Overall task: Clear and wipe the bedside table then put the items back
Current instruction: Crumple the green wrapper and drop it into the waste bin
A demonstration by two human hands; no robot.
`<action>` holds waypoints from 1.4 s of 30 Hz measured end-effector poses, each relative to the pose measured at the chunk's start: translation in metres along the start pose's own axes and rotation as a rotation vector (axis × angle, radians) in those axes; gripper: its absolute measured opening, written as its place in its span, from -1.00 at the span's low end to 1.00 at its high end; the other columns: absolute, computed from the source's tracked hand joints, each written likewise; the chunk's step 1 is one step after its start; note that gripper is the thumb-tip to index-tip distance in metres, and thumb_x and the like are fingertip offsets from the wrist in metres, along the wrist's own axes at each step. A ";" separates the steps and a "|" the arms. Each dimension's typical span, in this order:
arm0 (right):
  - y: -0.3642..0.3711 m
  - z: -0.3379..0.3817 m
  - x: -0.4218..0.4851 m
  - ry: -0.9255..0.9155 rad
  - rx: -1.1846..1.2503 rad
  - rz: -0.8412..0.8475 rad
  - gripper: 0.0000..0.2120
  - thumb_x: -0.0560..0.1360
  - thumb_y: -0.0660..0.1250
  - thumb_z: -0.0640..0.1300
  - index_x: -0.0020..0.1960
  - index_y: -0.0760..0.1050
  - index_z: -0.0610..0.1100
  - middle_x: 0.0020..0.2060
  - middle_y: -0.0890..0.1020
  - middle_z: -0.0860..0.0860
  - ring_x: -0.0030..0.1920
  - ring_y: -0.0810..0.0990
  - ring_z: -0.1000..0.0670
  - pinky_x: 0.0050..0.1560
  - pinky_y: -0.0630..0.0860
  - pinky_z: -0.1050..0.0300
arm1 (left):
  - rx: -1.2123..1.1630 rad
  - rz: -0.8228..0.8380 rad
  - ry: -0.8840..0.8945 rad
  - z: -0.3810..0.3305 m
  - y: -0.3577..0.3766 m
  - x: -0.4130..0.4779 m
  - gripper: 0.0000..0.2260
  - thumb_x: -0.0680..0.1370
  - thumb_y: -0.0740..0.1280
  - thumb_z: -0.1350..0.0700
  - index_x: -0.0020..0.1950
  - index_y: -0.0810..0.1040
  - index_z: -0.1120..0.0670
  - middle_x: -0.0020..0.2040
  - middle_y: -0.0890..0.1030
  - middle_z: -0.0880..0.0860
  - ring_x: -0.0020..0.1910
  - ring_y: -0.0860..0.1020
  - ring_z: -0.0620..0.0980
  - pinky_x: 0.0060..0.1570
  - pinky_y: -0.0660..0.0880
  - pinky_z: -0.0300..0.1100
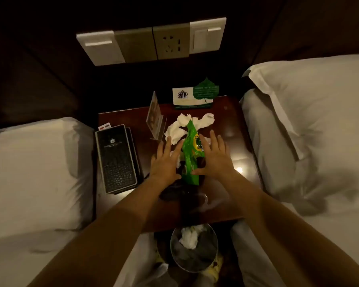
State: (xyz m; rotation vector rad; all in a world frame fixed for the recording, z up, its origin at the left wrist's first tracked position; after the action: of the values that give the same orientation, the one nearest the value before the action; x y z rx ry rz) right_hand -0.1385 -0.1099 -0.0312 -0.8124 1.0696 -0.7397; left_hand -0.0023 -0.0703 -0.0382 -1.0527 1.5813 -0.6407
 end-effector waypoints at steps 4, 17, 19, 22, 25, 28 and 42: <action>0.005 -0.005 0.039 -0.044 -0.085 -0.040 0.18 0.21 0.47 0.27 0.51 -0.26 0.02 0.53 -0.20 -0.18 0.52 -0.20 -0.26 0.50 -0.13 -0.24 | 0.119 -0.026 0.034 0.010 0.004 0.039 0.04 0.35 0.50 -0.04 0.52 -0.24 -0.14 0.56 -0.27 0.10 0.54 -0.20 0.21 0.46 0.03 0.22; 0.041 -0.011 0.132 -0.167 -0.131 0.079 0.20 0.22 0.49 0.24 0.51 -0.27 -0.02 0.52 -0.23 -0.19 0.51 -0.24 -0.27 0.49 -0.11 -0.22 | 0.266 -0.036 0.164 0.026 0.021 0.112 -0.23 0.49 0.35 0.00 0.54 -0.08 -0.10 0.58 -0.04 0.10 0.48 0.13 0.16 0.38 0.20 0.03; 0.039 -0.010 0.133 -0.161 -0.112 0.049 0.17 0.21 0.50 0.24 0.52 -0.20 -0.02 0.53 -0.17 -0.17 0.51 -0.19 -0.26 0.49 -0.07 -0.22 | 0.272 -0.100 0.169 0.021 0.016 0.113 -0.31 0.51 0.32 0.02 0.54 0.02 -0.05 0.57 0.06 0.09 0.43 0.21 0.14 0.34 0.23 -0.02; 0.028 -0.008 0.135 -0.181 -0.081 -0.035 0.06 0.20 0.52 0.19 0.50 0.00 -0.04 0.50 0.05 -0.17 0.47 0.02 -0.25 0.44 0.10 -0.18 | 0.190 -0.164 0.125 0.014 0.011 0.117 -0.44 0.53 0.28 0.12 0.50 0.19 0.03 0.51 0.23 0.08 0.38 0.27 0.12 0.25 0.28 -0.04; 0.015 -0.005 0.139 -0.183 0.026 -0.133 -0.20 0.29 0.50 0.05 0.41 0.21 -0.06 0.39 0.27 -0.12 0.36 0.20 -0.21 0.30 0.28 -0.10 | 0.172 -0.260 0.087 0.008 0.005 0.122 -0.63 0.57 0.18 0.14 0.39 0.37 0.11 0.37 0.41 0.09 0.30 0.34 0.11 0.16 0.32 -0.09; 0.013 0.000 0.143 -0.153 0.153 -0.182 -0.39 0.37 0.44 -0.12 0.35 0.30 -0.10 0.32 0.34 -0.11 0.30 0.25 -0.20 0.22 0.33 -0.05 | 0.183 -0.315 0.077 0.006 0.003 0.128 -0.71 0.56 0.20 0.16 0.26 0.49 0.17 0.23 0.50 0.13 0.24 0.39 0.11 0.12 0.34 -0.10; 0.020 0.004 0.124 -0.045 0.492 -0.351 -0.75 0.43 0.13 -0.48 0.05 0.45 -0.36 0.05 0.51 -0.29 0.12 0.43 -0.23 0.00 0.35 0.07 | 0.082 -0.368 0.122 -0.002 -0.003 0.125 -0.76 0.48 0.20 0.35 0.14 0.46 0.22 0.14 0.55 0.18 0.12 0.44 0.16 0.05 0.33 -0.05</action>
State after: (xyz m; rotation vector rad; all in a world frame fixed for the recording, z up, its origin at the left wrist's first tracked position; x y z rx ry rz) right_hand -0.0943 -0.2030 -0.1033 -0.5889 0.6636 -1.2183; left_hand -0.0069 -0.1817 -0.0954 -1.2747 1.4607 -1.0270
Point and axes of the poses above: each hand's wrist, its own x-axis towards the middle knuckle, its own y-axis out of the palm, z = x × y, the point moved 8 cm from there along x, towards the middle knuckle
